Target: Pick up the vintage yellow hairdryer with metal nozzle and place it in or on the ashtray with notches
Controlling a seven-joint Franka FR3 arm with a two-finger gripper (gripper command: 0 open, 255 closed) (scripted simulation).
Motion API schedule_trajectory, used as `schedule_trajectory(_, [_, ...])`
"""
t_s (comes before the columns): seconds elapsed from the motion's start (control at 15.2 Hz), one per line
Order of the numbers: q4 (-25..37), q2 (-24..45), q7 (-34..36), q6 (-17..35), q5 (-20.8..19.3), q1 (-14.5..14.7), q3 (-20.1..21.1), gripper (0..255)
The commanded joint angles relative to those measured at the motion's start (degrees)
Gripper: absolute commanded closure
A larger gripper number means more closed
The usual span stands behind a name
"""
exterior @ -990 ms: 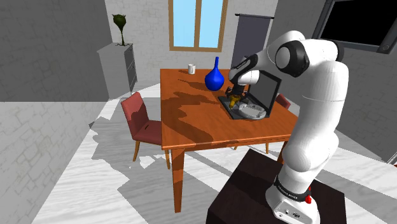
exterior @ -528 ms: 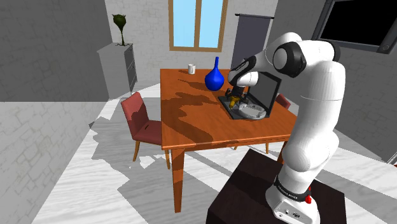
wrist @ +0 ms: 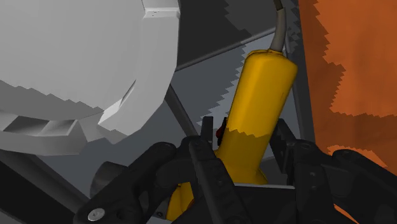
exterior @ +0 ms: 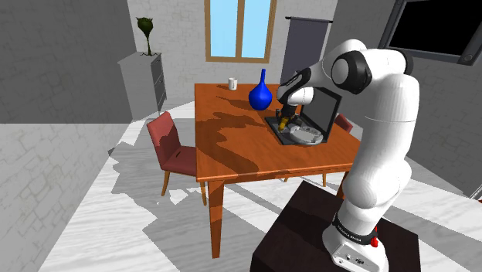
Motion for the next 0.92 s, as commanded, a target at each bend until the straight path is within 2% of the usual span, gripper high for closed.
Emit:
schedule_trajectory(0.0, [0.01,0.00,0.00,0.01,0.00,0.00,0.00,255])
schedule_trajectory(0.2, [0.00,0.00,0.00,0.02,0.00,0.00,0.00,255])
schedule_trajectory(0.86, [2.88,-4.20,2.14,-6.73,-3.00,0.76,-0.98,255])
